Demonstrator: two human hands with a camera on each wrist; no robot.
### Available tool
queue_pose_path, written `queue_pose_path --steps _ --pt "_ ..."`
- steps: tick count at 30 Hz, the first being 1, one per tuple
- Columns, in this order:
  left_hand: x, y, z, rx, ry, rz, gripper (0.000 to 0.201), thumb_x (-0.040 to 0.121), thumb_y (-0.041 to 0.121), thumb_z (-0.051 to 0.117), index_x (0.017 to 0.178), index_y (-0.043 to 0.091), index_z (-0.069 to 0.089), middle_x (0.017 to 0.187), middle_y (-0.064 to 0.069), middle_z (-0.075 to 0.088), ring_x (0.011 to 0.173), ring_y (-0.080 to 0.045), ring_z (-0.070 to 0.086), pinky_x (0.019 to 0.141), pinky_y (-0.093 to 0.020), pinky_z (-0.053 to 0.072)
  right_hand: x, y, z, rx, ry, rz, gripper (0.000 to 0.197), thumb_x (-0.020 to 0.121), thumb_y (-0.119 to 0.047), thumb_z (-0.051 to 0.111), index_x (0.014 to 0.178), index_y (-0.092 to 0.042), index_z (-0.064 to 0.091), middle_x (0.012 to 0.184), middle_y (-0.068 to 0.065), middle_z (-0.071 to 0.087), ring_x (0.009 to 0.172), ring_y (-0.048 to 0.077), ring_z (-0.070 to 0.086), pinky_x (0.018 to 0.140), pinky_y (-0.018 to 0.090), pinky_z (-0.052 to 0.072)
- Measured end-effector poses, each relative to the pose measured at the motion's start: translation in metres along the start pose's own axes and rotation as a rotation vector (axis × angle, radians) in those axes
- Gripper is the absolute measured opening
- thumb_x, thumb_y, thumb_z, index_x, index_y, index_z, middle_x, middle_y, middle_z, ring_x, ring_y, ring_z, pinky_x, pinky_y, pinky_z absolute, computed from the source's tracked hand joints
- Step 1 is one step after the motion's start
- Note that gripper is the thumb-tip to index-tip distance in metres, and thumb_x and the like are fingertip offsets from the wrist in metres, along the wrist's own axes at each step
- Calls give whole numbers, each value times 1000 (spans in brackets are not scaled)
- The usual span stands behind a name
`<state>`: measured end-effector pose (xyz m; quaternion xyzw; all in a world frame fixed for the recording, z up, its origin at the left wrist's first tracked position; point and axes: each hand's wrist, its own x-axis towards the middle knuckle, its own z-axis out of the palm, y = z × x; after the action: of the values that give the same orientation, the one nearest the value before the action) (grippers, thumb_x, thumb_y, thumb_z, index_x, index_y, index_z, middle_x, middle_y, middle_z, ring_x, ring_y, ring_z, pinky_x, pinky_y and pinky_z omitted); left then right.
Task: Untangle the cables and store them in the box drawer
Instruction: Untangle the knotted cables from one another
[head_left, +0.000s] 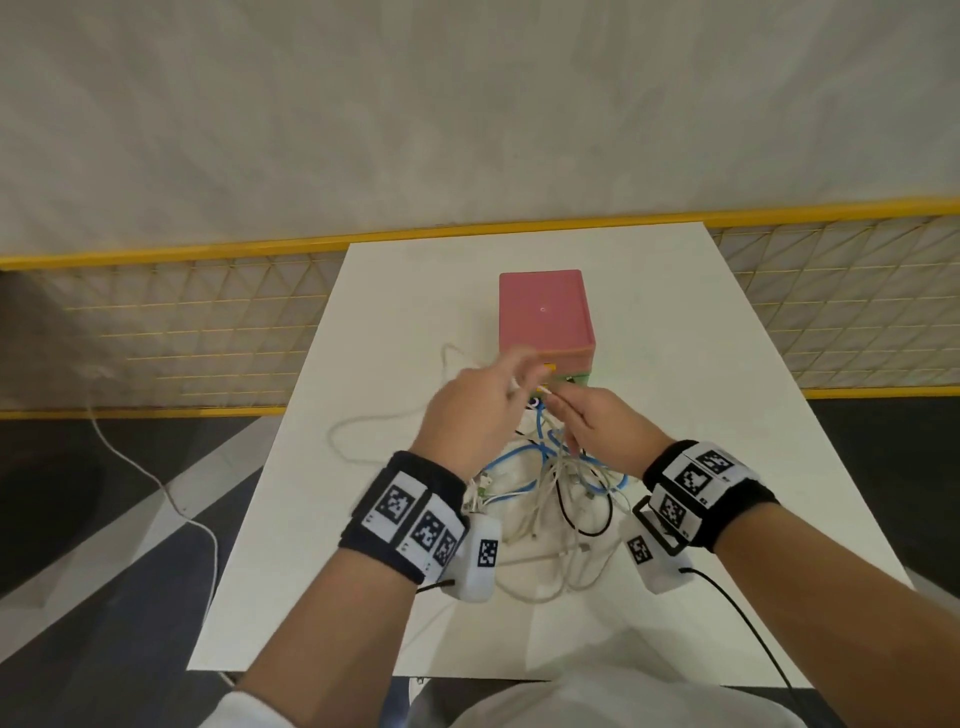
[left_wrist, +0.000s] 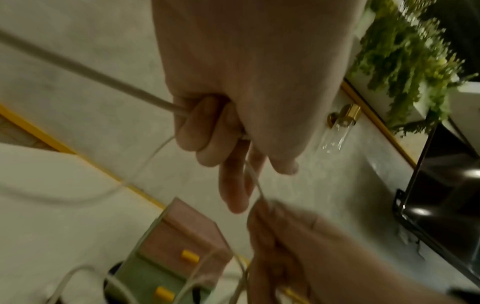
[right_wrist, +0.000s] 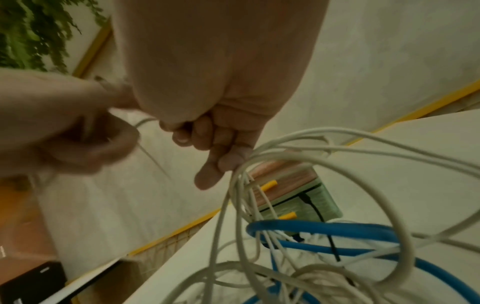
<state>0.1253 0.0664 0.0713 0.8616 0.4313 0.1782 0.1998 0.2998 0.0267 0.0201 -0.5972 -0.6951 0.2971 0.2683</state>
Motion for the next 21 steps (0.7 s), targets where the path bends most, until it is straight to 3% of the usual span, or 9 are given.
queue_pose_path --steps 2,4,7,10,12,15,16,18,21 --pt "0 3 11 55 -49 6 38 100 51 36 103 18 55 58 1 55 60 -25 57 62 -36 50 -1 -8 -2 17 24 -58 24 101 -29 33 101 -26 57 72 -2 58 55 20 60 64 33 52" --pt "3 4 7 19 7 23 34 100 45 38 92 16 54 53 4 45 52 -22 48 54 -30 40 -1 -10 -4 29 53 -82 23 101 -30 33 101 -26 55 74 -2 58 53 18 58 63 33 53" --pt "8 5 -23 -202 221 2 22 99 40 41 80 29 44 60 -1 57 49 -18 49 52 -28 40 -3 5 -8 25 60 18 30 101 -34 30 87 -17 49 63 3 51 54 21 54 67 49 52" --pt "13 -5 -44 -228 454 -52 23 101 34 43 79 27 46 57 -6 56 50 -23 49 56 -38 49 -8 15 -11 -2 48 89 35 100 -38 28 93 -11 50 62 0 48 55 19 51 65 45 50" --pt "14 -7 -40 -179 369 -82 12 102 29 42 107 26 52 58 -7 61 54 -25 58 61 -43 53 -8 14 -13 -26 53 62 32 101 -36 28 86 -15 48 60 -2 46 54 17 47 62 39 47" --pt "9 7 -13 -35 81 -11 41 101 45 37 141 37 34 64 0 65 61 -20 65 64 -36 55 -7 5 -13 -104 67 11 26 101 -33 31 78 -27 41 60 -5 45 55 15 45 60 33 40" --pt "6 13 -2 -2 -1 11 43 100 50 37 140 34 38 64 1 65 63 -19 65 66 -37 55 -7 3 -12 -123 72 -8 23 101 -32 32 82 -27 43 61 -8 46 56 13 46 59 30 39" --pt "4 17 14 16 -78 20 38 100 50 38 117 20 54 59 0 59 61 -21 60 66 -41 53 -9 -1 -12 -122 80 -55 20 101 -28 34 95 -23 53 66 -9 51 59 10 50 61 28 41" --pt "4 14 13 19 -24 48 33 101 40 45 89 11 55 51 5 40 57 -22 49 56 -34 44 -14 9 -9 -89 67 -35 23 101 -35 31 108 -27 51 73 -6 57 62 10 53 63 26 44"
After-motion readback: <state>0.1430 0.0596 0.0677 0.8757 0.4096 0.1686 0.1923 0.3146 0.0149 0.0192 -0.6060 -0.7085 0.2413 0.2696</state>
